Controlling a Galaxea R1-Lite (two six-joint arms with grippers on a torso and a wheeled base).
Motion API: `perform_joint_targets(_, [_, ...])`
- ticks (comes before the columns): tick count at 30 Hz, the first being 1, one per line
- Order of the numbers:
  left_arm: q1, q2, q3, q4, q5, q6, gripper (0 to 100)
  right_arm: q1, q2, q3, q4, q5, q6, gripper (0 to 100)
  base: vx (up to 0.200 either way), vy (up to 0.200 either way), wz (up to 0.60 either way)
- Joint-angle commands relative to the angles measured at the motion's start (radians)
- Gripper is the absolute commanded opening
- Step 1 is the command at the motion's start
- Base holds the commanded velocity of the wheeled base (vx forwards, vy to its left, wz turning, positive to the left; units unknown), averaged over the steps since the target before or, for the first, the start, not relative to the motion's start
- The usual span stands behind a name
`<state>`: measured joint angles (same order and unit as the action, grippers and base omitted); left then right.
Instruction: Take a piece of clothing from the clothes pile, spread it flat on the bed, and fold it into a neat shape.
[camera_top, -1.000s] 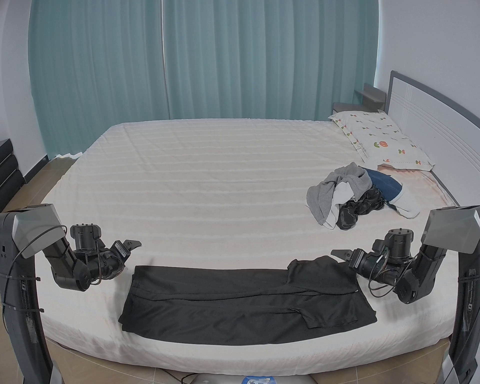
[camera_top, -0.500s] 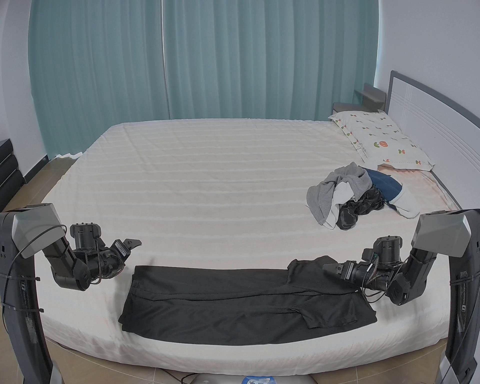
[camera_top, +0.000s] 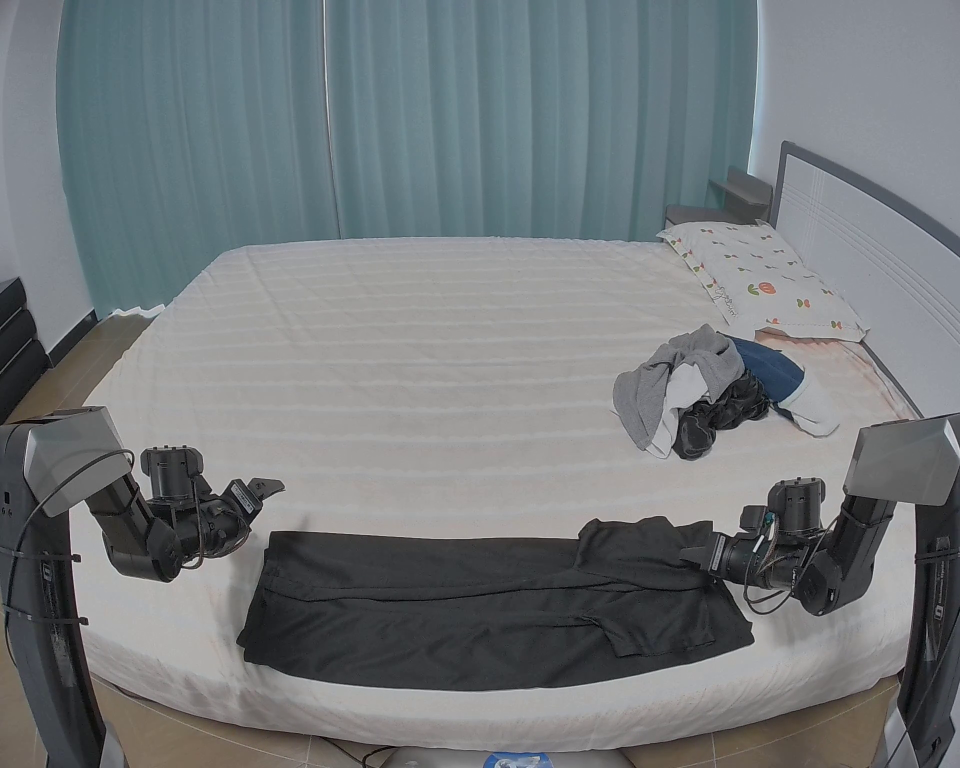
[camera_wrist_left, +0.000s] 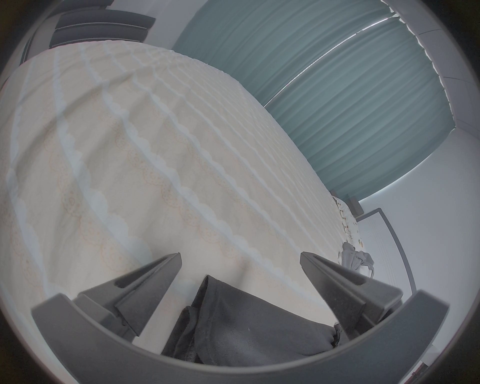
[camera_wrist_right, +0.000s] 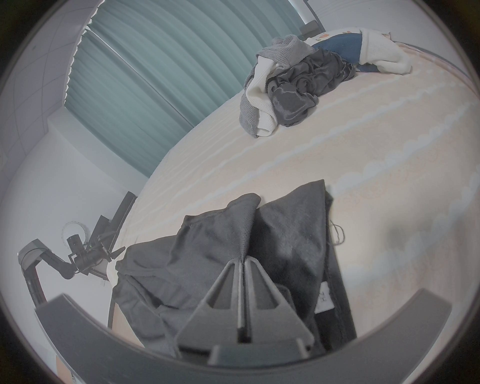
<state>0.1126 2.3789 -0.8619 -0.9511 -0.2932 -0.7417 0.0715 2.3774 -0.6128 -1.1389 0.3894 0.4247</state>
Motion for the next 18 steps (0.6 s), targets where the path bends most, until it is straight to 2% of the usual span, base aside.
perform_joint_targets(1, [-0.001, 0.000, 0.001, 0.000, 0.000, 0.001, 100, -0.016, -0.024, 0.039, -0.002, 0.003, -0.018, 0, 0.000, 0.000, 0.00])
perform_joint_targets(5, [0.001, 0.000, 0.001, 0.000, 0.000, 0.001, 100, -0.024, -0.027, 0.065, -0.016, 0.005, -0.029, 0, 0.000, 0.000, 0.00])
perform_joint_targets(9, [-0.001, 0.000, 0.001, 0.000, 0.000, 0.001, 100, -0.033, -0.049, 0.084, -0.018, 0.045, -0.029, 0, 0.000, 0.000, 0.00])
perform_joint_targets(18, [0.001, 0.000, 0.001, 0.000, 0.000, 0.001, 100, -0.033, -0.044, 0.100, -0.013, 0.046, -0.032, 0, 0.000, 0.000, 0.00])
